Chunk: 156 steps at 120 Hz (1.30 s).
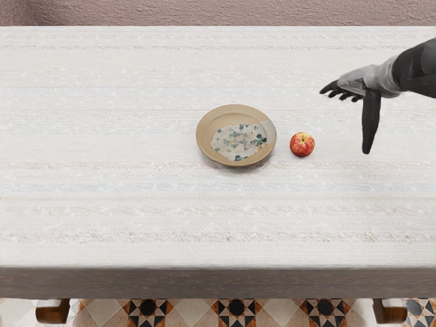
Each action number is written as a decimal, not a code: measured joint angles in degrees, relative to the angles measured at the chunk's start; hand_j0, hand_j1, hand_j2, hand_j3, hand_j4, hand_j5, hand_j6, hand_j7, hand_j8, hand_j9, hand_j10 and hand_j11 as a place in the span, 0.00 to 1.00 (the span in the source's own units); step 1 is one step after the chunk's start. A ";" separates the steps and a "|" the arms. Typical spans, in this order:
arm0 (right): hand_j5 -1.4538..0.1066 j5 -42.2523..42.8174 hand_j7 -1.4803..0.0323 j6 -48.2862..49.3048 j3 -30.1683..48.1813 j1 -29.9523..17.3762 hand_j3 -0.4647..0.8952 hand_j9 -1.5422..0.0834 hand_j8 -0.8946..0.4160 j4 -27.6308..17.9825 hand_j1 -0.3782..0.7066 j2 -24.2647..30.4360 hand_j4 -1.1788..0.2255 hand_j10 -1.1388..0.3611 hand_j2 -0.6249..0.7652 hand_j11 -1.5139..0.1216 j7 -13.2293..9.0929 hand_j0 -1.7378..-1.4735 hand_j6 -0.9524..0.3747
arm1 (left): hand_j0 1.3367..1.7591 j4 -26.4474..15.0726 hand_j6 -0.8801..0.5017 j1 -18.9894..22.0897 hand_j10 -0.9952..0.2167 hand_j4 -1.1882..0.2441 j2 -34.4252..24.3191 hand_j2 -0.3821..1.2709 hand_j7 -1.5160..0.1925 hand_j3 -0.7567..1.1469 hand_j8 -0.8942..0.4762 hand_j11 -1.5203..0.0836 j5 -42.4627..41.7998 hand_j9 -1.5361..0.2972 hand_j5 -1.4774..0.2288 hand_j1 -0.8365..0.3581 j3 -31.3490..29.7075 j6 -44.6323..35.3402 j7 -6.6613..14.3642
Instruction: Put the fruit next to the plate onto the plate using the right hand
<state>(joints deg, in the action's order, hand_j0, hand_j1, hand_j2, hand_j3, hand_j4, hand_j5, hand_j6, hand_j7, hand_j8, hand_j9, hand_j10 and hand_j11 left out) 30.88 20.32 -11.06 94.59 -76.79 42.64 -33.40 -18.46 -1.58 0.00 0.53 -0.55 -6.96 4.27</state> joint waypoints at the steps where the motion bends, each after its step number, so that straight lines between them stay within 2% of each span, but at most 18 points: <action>1: 0.91 0.24 0.96 -0.94 0.05 -0.04 0.34 0.93 0.66 -0.27 0.05 -0.35 0.82 0.74 0.45 0.91 -0.12 0.30 0.70 | 0.76 0.00 0.64 0.00 0.82 0.83 0.00 0.23 0.89 0.40 0.65 0.95 0.00 0.84 0.87 0.99 0.00 -0.01 0.00; 17: 0.91 2.92 0.96 -10.49 0.59 -0.96 0.34 0.93 0.66 -3.36 0.05 -3.64 0.82 0.74 0.45 0.91 -1.19 0.30 0.70 | 0.76 0.00 0.64 0.00 0.82 0.83 0.00 0.23 0.89 0.40 0.65 0.95 0.00 0.84 0.87 0.99 0.00 -0.02 0.01; 40: 0.91 7.42 0.96 -25.89 -1.41 -6.13 0.34 0.93 0.66 -9.46 0.05 -6.42 0.82 0.74 0.45 0.91 -1.53 0.30 0.70 | 0.76 0.00 0.64 0.00 0.82 0.83 0.00 0.23 0.89 0.40 0.65 0.95 0.00 0.84 0.87 0.99 0.02 -0.01 0.02; 60: 0.91 7.95 0.96 -32.49 -5.01 -7.33 0.34 0.93 0.66 -10.72 0.05 -8.51 0.82 0.74 0.45 0.91 -1.58 0.30 0.70 | 0.76 0.00 0.64 0.00 0.82 0.83 0.00 0.23 0.89 0.40 0.65 0.95 0.00 0.84 0.87 0.99 0.01 -0.02 0.02; 74: 0.91 7.84 0.95 -33.42 -6.17 -8.33 0.34 0.93 0.66 -8.71 0.06 -10.20 0.82 0.74 0.45 0.90 -1.59 0.30 0.69 | 0.76 0.00 0.64 0.00 0.82 0.83 0.00 0.23 0.89 0.40 0.65 0.95 0.00 0.84 0.87 0.99 0.02 -0.02 0.02; 95: 0.83 7.66 0.88 -33.35 -6.47 -8.67 0.34 0.85 0.59 -5.23 0.16 -11.29 0.75 0.68 0.43 0.83 -1.59 0.30 0.63 | 0.76 0.00 0.64 0.00 0.82 0.83 0.00 0.23 0.89 0.40 0.65 0.95 0.00 0.84 0.87 0.99 0.03 -0.02 0.02; 116: 0.74 7.75 0.78 -28.34 -6.44 -8.95 0.34 0.76 0.50 2.45 0.28 -14.52 0.67 0.60 0.42 0.74 -1.60 0.30 0.54 | 0.76 0.00 0.64 0.00 0.82 0.83 0.00 0.23 0.89 0.40 0.65 0.95 0.00 0.84 0.87 0.99 0.02 -0.02 0.02; 131: 0.70 7.90 0.73 -27.48 -6.58 -9.75 0.34 0.72 0.46 7.16 0.34 -17.80 0.64 0.57 0.41 0.70 -1.60 0.30 0.50 | 0.76 0.00 0.64 0.00 0.82 0.83 0.00 0.23 0.89 0.40 0.65 0.95 0.00 0.84 0.87 0.99 0.00 -0.02 0.01; 156: 0.66 8.15 0.70 -33.35 -7.62 -10.82 0.34 0.69 0.44 8.18 0.38 -20.85 0.61 0.54 0.40 0.67 -1.60 0.30 0.47 | 0.76 0.00 0.64 0.00 0.82 0.83 0.00 0.23 0.89 0.40 0.65 0.95 0.00 0.84 0.87 0.99 0.01 -0.01 0.00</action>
<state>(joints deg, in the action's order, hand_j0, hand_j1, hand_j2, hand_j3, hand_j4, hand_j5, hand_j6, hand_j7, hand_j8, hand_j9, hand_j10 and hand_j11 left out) 39.03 -13.02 -18.68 83.77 -68.61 21.78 -35.00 -18.46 -1.58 0.00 0.53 -0.54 -6.97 4.27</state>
